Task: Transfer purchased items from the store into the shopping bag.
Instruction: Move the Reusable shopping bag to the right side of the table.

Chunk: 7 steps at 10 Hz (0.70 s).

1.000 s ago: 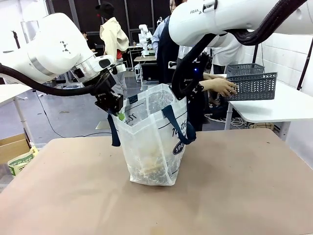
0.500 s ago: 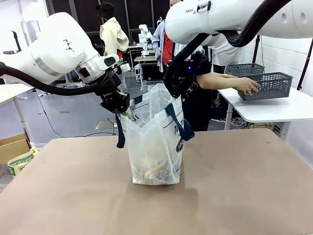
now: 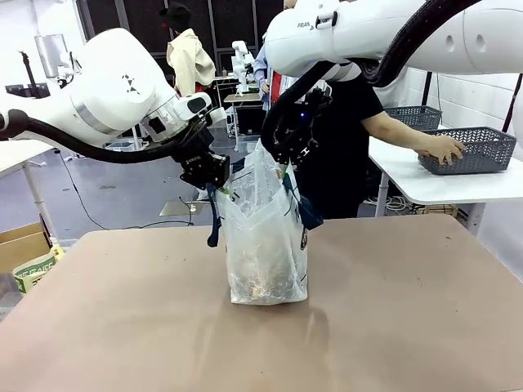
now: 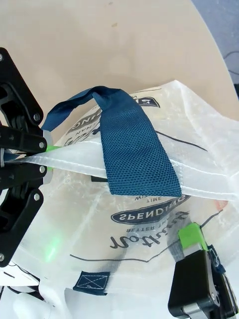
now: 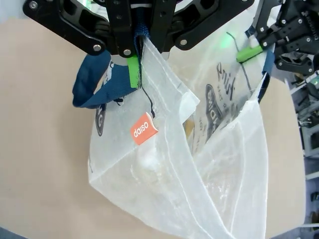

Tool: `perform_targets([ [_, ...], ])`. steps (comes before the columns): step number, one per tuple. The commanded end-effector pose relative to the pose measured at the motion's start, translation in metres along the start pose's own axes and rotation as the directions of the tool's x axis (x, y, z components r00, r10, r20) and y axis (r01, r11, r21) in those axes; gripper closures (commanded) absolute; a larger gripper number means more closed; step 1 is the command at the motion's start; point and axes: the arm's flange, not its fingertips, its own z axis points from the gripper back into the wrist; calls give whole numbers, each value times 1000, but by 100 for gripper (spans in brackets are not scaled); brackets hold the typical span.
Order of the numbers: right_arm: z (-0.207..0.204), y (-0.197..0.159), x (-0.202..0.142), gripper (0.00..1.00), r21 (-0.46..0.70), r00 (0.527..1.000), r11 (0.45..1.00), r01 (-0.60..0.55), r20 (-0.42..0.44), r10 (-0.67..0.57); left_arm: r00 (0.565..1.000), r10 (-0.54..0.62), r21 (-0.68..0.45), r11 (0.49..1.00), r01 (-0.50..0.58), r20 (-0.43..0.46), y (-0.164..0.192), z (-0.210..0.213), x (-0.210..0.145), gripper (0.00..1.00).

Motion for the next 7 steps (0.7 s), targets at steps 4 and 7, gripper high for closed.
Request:
perform_targets([
  [4, 1, 4, 2, 100, 39, 999, 998, 46, 6, -47, 999, 32, -26, 999, -31, 27, -6, -3, 9, 100],
  [7, 2, 10, 8, 100, 108, 991, 985, 134, 16, -136, 997, 56, -59, 997, -52, 62, -14, -6, 20, 100],
])
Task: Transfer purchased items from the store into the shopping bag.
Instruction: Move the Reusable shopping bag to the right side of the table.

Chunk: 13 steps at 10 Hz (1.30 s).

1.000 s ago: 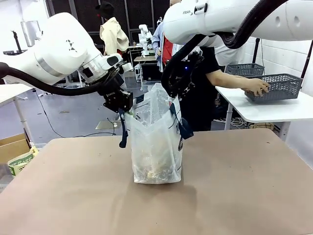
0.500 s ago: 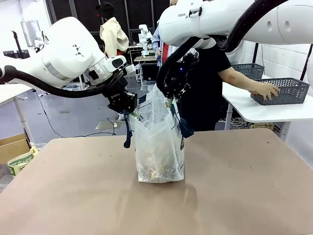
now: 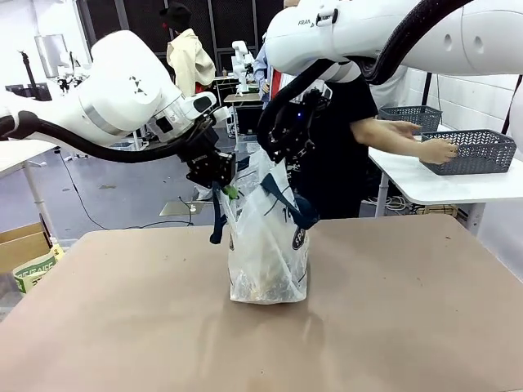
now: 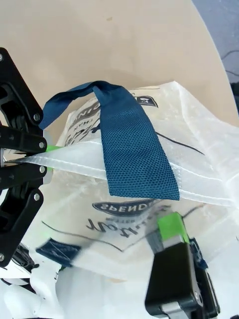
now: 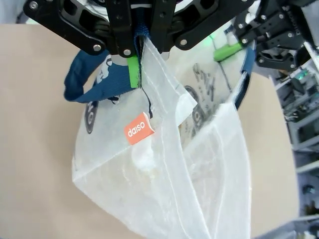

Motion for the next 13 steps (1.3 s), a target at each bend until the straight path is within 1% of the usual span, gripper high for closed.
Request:
perform_targets([
  [1, 3, 9, 7, 100, 56, 997, 996, 70, 38, -72, 999, 4, -61, 998, 0, 53, -14, -1, 11, 100],
  [4, -3, 12, 21, 100, 49, 997, 996, 69, 33, -71, 999, 4, -120, 993, 2, 49, -29, -6, 20, 100],
  [5, -4, 14, 24, 100, 58, 997, 996, 62, 34, -64, 1000, 13, -142, 990, -9, 27, -32, -9, 20, 100],
  [6, -4, 14, 24, 100, 60, 998, 997, 53, 38, -55, 1000, -9, -155, 988, 9, 1, -32, -12, 17, 100],
  [7, -4, 12, 22, 100, 40, 999, 999, 15, 39, -17, 1000, 9, -89, 996, -7, 22, -27, -11, 14, 100],
  [8, -11, 4, 17, 100, 41, 998, 998, 54, 22, -55, 1000, 9, -89, 996, -7, 22, -27, -11, 14, 100],
  [12, -14, 2, 18, 100, 36, 999, 998, 51, 18, -51, 1000, 9, -89, 996, -7, 22, -27, -11, 14, 100],
  [13, -14, 4, 20, 100, 69, 998, 996, 63, 9, -64, 1000, 12, -94, 995, -11, 6, -25, -16, 13, 100],
])
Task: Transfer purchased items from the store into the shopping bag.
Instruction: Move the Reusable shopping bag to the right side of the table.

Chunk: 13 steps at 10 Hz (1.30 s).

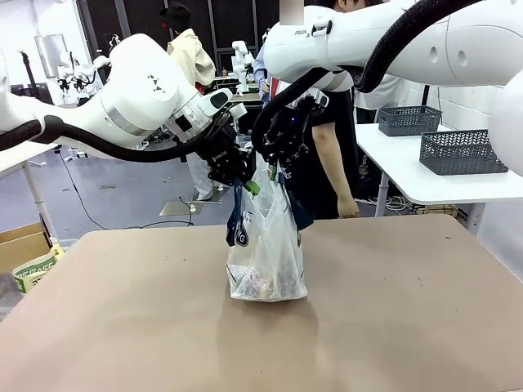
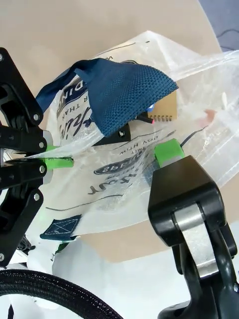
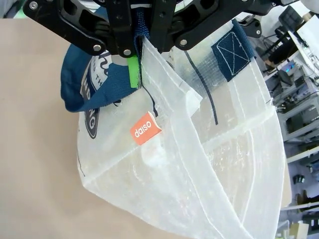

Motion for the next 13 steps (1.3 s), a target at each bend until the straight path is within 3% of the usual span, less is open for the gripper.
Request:
perform_targets([
  [1, 0, 5, 4, 100, 37, 1000, 999, 24, -9, -24, 1000, -16, -10, 1000, 16, -1, -3, -6, 5, 100],
  [4, -1, 9, 12, 100, 37, 999, 999, 40, -11, -39, 999, -40, -24, 999, 40, 1, -9, -11, 8, 100],
  [9, -5, 11, 16, 100, 34, 998, 998, 55, -23, -54, 984, -172, -123, 976, 177, 54, -15, -4, -9, 0],
  [13, -5, 11, 19, 100, 41, 998, 997, 66, -21, -65, 977, -204, -187, 959, 213, 65, -17, -2, -16, 0],
])
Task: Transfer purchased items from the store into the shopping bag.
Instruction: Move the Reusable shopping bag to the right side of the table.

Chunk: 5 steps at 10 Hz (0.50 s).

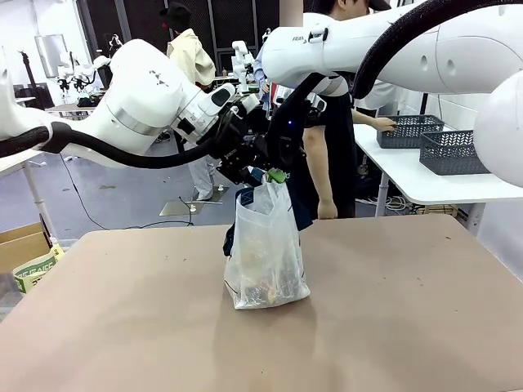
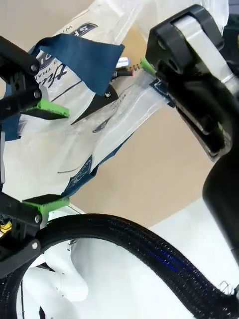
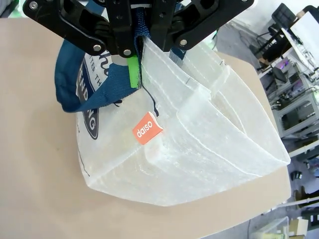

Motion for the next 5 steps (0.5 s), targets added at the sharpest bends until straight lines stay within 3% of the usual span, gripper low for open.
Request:
perform_targets([
  [1, 4, 10, 7, 100, 33, 1000, 999, 24, -13, -24, 1000, -19, -30, 999, 19, 13, 1, 4, -12, 0],
  [5, 4, 11, 5, 100, 40, 1000, 999, -13, -19, 13, 1000, 6, 0, 1000, -6, -1, 2, -1, -8, 0],
])
